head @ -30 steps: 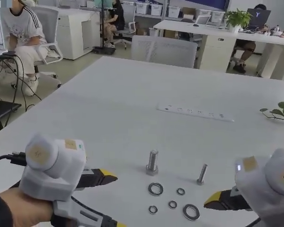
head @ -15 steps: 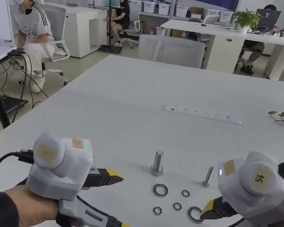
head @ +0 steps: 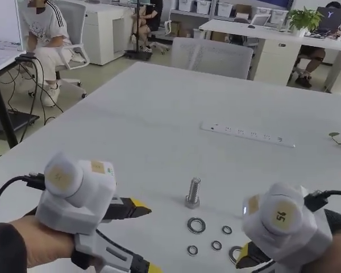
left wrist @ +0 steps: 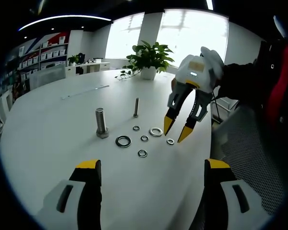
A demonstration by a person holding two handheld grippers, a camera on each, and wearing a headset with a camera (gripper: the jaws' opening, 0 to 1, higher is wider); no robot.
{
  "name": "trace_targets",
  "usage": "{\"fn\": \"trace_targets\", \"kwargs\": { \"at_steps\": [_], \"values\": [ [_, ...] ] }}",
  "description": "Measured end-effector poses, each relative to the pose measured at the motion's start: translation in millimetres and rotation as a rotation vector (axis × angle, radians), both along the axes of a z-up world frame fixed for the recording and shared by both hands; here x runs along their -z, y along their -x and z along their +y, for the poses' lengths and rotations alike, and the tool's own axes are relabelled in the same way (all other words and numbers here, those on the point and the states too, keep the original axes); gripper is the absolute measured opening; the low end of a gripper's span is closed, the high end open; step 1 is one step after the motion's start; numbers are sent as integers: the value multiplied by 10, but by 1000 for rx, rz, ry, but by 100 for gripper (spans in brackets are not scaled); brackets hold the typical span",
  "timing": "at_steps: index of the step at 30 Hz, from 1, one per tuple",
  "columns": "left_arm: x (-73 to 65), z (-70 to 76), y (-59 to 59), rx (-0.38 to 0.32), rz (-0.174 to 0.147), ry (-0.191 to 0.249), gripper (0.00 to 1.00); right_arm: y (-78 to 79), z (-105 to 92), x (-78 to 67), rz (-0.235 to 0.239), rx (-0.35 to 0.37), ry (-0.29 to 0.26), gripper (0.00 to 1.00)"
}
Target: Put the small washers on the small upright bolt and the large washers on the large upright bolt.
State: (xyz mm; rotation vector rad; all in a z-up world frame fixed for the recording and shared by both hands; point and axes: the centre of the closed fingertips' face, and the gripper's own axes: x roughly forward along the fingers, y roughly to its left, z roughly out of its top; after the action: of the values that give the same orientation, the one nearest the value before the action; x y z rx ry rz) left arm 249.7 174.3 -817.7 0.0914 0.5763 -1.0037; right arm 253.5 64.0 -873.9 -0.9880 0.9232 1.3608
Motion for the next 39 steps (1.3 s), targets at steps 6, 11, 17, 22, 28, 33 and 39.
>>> {"fn": "trace_targets", "kwargs": {
  "at_steps": [6,11,17,22,28,33,39],
  "values": [
    [14,-2,5,3,4,-2,88,8,24,26,11,-15,13,20],
    [23,-8,16,7,7,-5,88,14,14,69,15,-21,36,18],
    [16,-13,26,8,7,-2,88,6,17,74,8,-30,51,17],
    [13,-15,39,10,7,-2,88,30,39,75,-8,-48,71,15],
    [3,-4,32,9,3,0,87,27,32,72,-6,-52,76,15],
    [-9,-3,28,12,-4,-2,87,26,38,70,0,-44,75,14],
    [-15,-5,24,14,-8,-1,88,13,32,69,-2,-33,76,14]
  ]
}}
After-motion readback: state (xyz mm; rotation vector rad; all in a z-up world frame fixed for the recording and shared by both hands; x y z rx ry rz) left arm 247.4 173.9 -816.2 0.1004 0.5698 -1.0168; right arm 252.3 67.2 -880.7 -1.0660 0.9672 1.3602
